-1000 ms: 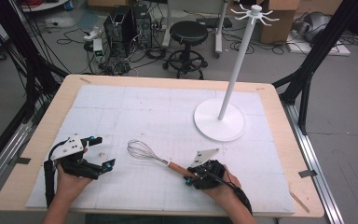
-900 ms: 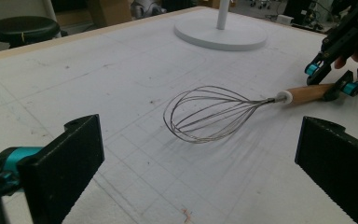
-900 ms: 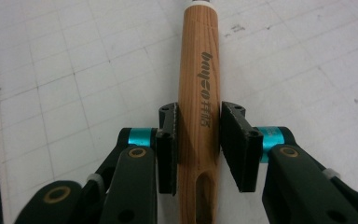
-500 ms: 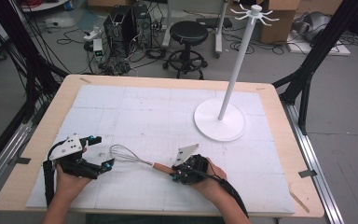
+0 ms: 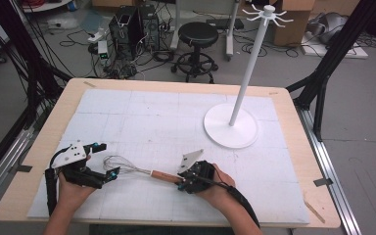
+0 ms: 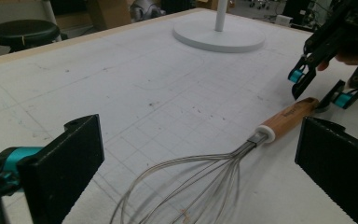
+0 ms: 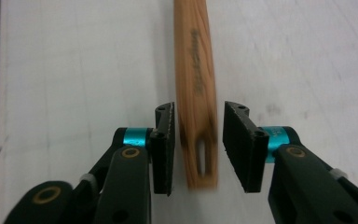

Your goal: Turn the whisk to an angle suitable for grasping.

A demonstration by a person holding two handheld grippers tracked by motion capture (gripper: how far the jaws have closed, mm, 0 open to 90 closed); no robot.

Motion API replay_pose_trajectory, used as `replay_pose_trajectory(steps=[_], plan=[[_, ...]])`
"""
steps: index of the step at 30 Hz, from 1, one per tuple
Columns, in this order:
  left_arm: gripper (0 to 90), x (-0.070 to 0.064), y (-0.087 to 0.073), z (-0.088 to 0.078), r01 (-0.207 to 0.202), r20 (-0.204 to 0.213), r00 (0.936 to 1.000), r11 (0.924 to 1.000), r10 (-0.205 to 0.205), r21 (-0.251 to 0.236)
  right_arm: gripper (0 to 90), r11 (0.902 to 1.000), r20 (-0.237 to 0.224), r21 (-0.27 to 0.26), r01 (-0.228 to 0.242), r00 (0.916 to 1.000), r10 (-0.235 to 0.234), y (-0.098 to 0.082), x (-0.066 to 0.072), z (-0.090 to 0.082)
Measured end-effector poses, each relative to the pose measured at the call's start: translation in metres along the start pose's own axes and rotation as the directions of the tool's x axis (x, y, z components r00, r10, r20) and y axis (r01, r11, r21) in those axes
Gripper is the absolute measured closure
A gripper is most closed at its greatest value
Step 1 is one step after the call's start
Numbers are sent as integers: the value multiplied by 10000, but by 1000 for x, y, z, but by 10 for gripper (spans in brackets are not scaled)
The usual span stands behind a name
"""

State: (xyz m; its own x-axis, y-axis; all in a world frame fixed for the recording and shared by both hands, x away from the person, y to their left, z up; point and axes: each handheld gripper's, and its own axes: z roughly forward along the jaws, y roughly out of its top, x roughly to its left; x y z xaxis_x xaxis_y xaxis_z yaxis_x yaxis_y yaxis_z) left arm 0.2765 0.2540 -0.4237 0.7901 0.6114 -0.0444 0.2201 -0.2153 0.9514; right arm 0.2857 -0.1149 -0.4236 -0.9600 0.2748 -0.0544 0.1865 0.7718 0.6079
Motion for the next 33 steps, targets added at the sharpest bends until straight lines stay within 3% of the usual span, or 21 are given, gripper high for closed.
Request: replay_pose_trajectory(steps=[4, 8, 15, 19, 33], plan=[[17, -1, 0, 0, 23, 17, 10000, 10000, -23, -60, 641, 9984, -88, -35, -556, 9984, 556, -25, 0, -13], [17, -1, 1, -1, 9, 7, 10000, 10000, -9, -53, 648, 9960, -287, -194, -870, 9958, 864, -34, -4, -14], [17, 0, 0, 0, 70, -11, 10000, 9999, -71, -109, 652, 9976, -263, -168, -675, 9974, 670, -30, -2, -10], [17, 0, 0, 0, 68, -2, 10000, 9999, -68, -104, 737, 9982, -360, -248, -538, 9980, 529, -29, -4, -10], [17, 0, 1, 0, 31, -7, 10000, 9999, -31, -101, 689, 9921, 765, -709, -1033, 9911, 1086, -28, -29, -3]])
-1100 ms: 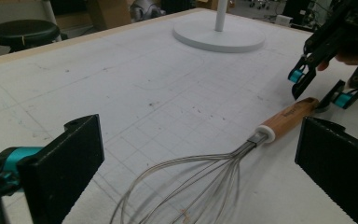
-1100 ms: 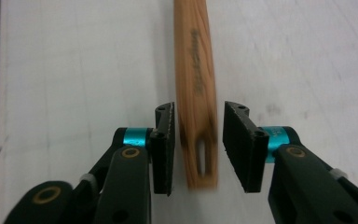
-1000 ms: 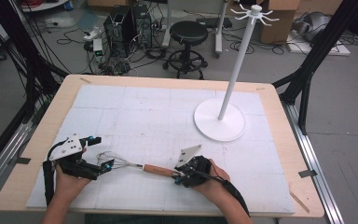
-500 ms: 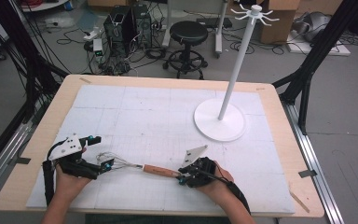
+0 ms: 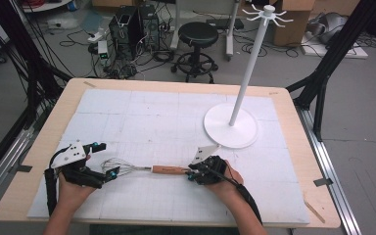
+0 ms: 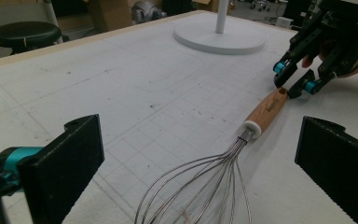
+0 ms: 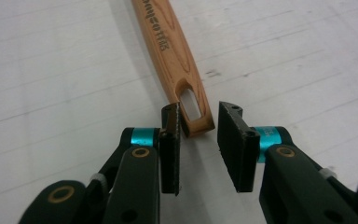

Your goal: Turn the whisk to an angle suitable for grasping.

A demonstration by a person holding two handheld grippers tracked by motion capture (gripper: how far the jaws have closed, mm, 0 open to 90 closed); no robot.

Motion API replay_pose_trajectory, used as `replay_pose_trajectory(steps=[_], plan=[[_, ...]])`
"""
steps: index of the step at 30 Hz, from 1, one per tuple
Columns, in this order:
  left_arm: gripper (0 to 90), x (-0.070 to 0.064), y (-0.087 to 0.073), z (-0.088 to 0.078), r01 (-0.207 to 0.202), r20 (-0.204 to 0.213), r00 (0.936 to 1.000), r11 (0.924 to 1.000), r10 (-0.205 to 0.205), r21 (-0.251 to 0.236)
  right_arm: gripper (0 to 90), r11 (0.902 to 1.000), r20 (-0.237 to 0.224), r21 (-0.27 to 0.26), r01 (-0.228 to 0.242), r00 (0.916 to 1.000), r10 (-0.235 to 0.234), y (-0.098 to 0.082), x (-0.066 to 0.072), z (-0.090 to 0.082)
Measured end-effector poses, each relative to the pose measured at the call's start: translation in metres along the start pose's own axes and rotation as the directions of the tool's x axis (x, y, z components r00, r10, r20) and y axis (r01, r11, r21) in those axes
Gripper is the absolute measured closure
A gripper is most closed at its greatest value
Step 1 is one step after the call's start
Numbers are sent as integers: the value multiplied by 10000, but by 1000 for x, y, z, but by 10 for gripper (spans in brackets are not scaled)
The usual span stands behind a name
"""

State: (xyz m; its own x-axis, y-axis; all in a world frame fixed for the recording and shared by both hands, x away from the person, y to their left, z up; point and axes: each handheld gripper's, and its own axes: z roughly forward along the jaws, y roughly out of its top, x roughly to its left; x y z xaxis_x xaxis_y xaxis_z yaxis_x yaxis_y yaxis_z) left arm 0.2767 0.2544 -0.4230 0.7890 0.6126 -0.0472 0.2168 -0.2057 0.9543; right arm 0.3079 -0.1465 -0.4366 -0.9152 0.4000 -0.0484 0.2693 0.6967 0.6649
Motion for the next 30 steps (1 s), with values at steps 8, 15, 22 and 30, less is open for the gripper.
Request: replay_pose_trajectory(steps=[8, 15, 22, 30], plan=[[17, 0, 0, 0, 7, -10, 10000, 10000, -7, -10, 638, 9992, 293, -122, -376, 9988, 380, -2, -6, 0], [17, -1, 0, 0, -28, 21, 10000, 10000, 28, 85, 521, 9976, -60, -555, -419, 9991, 416, -7, 2, -26], [17, 0, 1, -1, 75, -62, 10000, 10000, -75, -27, 444, 9808, 293, -1678, -989, 9940, 1053, -38, 0, -76], [17, -1, 1, 0, 120, 42, 9999, 9999, -119, -69, 375, 9394, 1028, -2946, -1755, 9715, 2137, -69, -4, -96]])
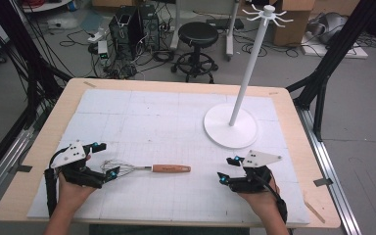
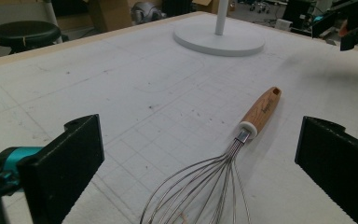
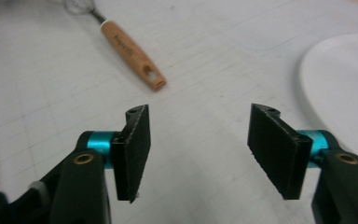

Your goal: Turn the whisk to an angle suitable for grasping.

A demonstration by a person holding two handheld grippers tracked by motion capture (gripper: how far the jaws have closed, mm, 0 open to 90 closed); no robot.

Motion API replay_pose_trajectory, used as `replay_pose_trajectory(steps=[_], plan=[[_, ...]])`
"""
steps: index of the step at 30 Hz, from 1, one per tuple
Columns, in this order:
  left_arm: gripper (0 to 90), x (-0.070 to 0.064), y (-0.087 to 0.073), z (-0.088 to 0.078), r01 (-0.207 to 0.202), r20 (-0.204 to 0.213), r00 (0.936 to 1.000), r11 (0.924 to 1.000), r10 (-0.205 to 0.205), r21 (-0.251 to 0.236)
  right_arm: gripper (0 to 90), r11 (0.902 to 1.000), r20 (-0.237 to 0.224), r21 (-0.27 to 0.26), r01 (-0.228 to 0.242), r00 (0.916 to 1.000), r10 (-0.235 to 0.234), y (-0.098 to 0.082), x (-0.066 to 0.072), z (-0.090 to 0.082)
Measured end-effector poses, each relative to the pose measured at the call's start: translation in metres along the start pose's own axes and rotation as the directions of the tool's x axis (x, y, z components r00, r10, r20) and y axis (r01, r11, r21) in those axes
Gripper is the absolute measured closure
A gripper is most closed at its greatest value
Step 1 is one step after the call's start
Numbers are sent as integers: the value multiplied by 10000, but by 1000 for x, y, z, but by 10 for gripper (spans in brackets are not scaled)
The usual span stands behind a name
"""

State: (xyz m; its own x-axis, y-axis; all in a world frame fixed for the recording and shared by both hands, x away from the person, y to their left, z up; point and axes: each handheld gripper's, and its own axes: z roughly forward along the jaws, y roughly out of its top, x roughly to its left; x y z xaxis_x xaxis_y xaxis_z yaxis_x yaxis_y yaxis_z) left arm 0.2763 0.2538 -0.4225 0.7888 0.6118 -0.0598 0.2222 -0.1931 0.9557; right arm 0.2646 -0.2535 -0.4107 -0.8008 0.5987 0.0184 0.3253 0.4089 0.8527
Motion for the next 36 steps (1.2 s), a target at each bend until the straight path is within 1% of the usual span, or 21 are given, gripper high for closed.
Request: replay_pose_trajectory(steps=[2, 3, 6, 7, 10, 11, 12, 13, 15, 20, 22, 25, 28, 33, 36], plan=[[17, 0, 0, 0, -1, 39, 10000, 10000, 1, -33, 343, 9991, 46, -278, -312, 9995, 313, -6, -4, -3], [17, 0, 0, 0, -5, 49, 10000, 10000, 5, -25, 329, 9984, 77, -413, -384, 9992, 387, -9, -6, -4], [17, 1, 0, -1, -3, 92, 10000, 10000, 3, -57, 299, 9958, 118, -804, -441, 9989, 452, -14, -8, -6], [17, 1, 0, -1, -1, 136, 9999, 10000, 2, -66, 295, 9943, 16, -948, -498, 9987, 501, -17, -9, -6], [17, 0, 0, 0, -14, 183, 9998, 10000, 15, -58, 287, 9928, 46, -1074, -523, 9986, 531, -19, -11, -5], [17, 0, 0, 0, -10, 208, 9998, 10000, 11, -70, 287, 9926, -76, -1075, -568, 9984, 563, -19, -12, -5], [17, 0, 0, 0, -21, 283, 9996, 9999, 25, -116, 273, 9924, -117, -1096, -550, 9985, 540, -20, -12, -5], [17, 0, 0, 0, 9, 295, 9996, 9999, -4, -169, 248, 9920, -45, -1160, -494, 9988, 492, -20, -13, -5], [17, 0, 0, 0, 46, 364, 9993, 9997, -38, -221, 211, 9902, -285, -1276, -561, 9982, 529, -20, -15, -6], [17, 0, 0, 1, -3, 443, 9990, 9999, 10, -165, 161, 9870, -336, -1532, -486, 9985, 440, -20, -17, -7], [17, 0, 0, 1, -19, 456, 9990, 9999, 26, -153, 127, 9853, -216, -1643, -467, 9988, 438, -20, -17, -7], [17, 1, 0, 1, -13, 470, 9989, 9999, 20, -165, 114, 9819, -214, -1831, -476, 9988, 444, -20, -19, -8], [17, 1, 0, 0, -54, 477, 9988, 9998, 62, -177, 110, 9805, -191, -1902, -492, 9987, 464, -20, -19, -8], [17, -1, 1, -1, -124, 511, 9986, 9999, 130, -106, 109, 9826, 10, -1810, -415, 9991, 424, -19, -19, -6], [17, -3, 1, -1, -166, 563, 9983, 9998, 169, -58, 110, 9830, -1, -1757, -534, 9985, 542, -20, -20, -5]])
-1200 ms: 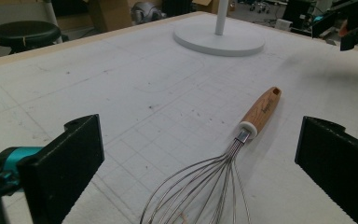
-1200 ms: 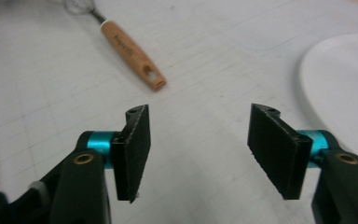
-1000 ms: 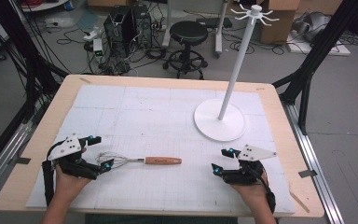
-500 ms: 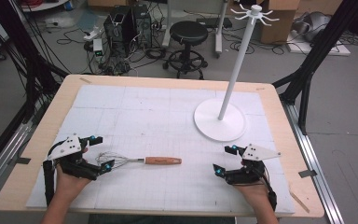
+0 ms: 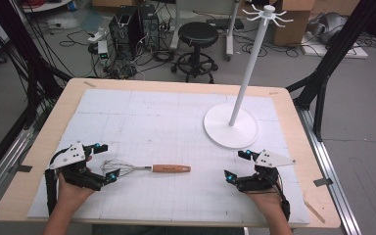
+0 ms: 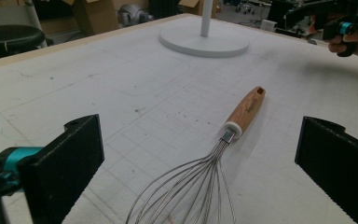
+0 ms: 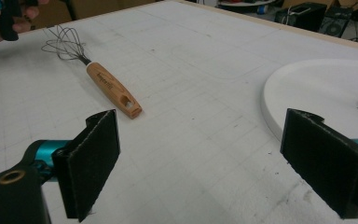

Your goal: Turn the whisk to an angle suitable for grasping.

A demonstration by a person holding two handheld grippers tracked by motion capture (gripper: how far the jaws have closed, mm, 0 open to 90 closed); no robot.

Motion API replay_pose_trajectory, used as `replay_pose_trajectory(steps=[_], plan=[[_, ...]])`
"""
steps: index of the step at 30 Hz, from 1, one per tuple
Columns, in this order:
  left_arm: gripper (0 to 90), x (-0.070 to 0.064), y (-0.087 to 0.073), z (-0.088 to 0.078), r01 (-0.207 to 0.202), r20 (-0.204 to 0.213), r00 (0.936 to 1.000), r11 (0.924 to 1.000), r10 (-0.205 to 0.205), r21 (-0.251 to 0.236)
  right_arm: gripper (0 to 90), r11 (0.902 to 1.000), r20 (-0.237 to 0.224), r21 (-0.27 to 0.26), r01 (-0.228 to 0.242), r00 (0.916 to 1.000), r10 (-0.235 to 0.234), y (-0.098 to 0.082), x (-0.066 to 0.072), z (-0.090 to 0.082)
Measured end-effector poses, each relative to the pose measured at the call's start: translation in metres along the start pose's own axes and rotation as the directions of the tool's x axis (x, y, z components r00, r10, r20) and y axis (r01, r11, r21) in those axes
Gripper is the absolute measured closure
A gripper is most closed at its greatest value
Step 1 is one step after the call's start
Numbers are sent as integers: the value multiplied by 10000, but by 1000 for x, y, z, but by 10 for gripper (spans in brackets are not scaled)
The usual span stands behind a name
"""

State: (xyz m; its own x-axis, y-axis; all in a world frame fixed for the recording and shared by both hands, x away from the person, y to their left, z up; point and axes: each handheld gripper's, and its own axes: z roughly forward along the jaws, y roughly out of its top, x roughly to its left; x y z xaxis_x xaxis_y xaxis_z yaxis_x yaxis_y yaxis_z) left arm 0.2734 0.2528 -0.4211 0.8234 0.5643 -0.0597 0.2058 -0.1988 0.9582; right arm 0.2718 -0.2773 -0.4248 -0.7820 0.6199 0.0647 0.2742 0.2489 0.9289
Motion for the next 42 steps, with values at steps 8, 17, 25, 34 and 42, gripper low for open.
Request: replay_pose_trajectory(steps=[8, 17, 25, 34, 42], plan=[[17, 1, 1, 0, -33, 77, 10000, 10000, 33, -43, 110, 9998, -70, -197, -54, 10000, 52, 2, -3, -1], [17, -1, 4, 0, -55, 202, 9998, 10000, 57, -77, 114, 9999, 186, -68, 74, 9998, -73, 1, 0, -4], [17, -6, 6, 0, -25, 277, 9996, 10000, 27, -89, 110, 10000, 137, -28, 93, 9999, -93, 4, -2, -2], [17, -6, 8, 0, -8, 354, 9994, 9999, 13, -131, 110, 10000, 273, -28, 91, 9996, -90, 4, -4, -2], [17, -2, 6, 2, -22, 431, 9991, 9999, 28, -125, 110, 9999, 471, -15, -113, 9988, 114, 0, -4, -3]])
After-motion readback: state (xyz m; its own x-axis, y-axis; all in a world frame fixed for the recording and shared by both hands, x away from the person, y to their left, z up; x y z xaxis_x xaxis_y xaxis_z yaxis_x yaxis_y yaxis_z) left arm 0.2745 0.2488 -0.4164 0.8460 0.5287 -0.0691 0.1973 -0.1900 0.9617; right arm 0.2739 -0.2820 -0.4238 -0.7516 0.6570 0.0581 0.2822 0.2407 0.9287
